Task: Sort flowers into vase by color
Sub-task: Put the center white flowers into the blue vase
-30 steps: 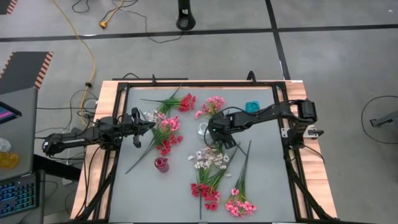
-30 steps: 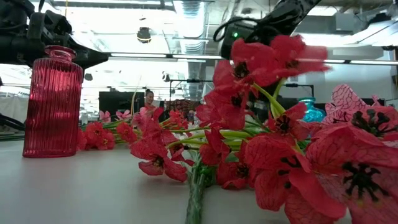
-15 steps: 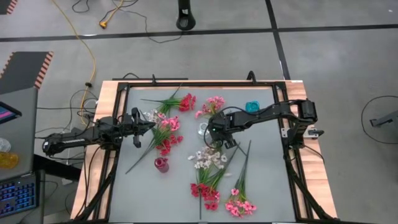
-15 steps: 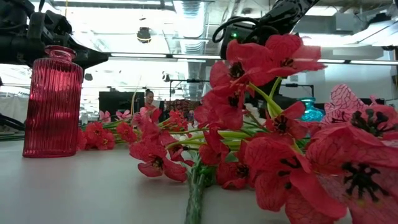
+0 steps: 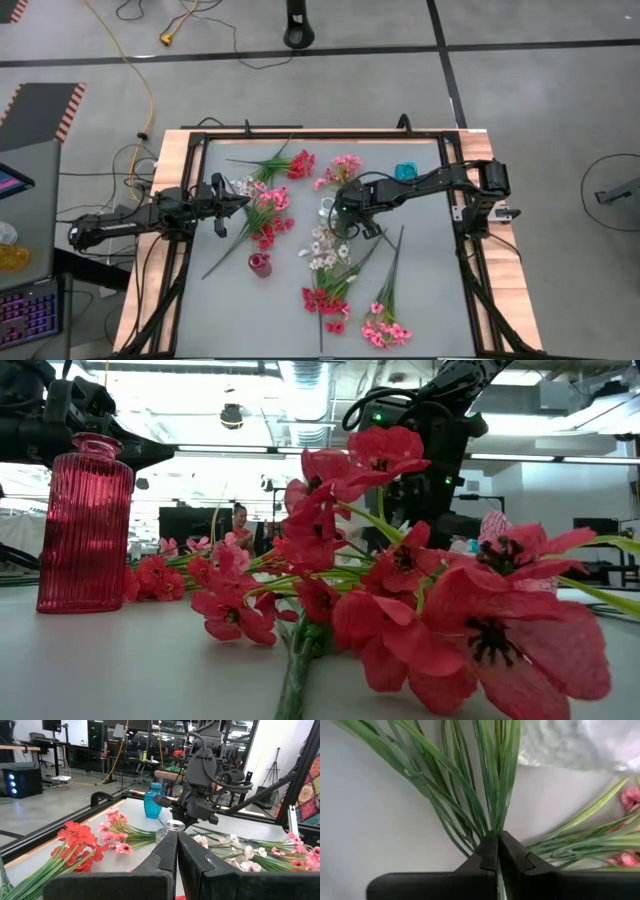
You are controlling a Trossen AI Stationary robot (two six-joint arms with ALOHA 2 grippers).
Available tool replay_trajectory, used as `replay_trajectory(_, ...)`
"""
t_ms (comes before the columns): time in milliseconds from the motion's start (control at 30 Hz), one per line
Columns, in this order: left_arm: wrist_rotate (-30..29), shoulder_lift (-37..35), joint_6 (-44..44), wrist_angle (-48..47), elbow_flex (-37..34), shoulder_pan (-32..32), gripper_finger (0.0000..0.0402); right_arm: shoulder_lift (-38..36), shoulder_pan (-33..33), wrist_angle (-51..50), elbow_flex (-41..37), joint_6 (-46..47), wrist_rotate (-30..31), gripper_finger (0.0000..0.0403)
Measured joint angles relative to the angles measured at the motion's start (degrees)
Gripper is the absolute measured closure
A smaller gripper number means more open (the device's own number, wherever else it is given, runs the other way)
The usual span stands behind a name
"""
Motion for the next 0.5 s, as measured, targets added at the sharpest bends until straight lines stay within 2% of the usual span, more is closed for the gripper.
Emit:
replay_trajectory(333, 0.02, 0.0, 0.0, 0.0, 0.01, -0.01, 0.0401, -0.72, 2.25, -1.82, 0.0, 0.02, 0.04, 0.0381)
replay_trajectory(500, 0.02, 0.02, 0.0, -0.02, 0.0, -0.02, 0.0401, -4.98, 3.64, -3.11, -0.02, 1.47, 0.04, 0.0382)
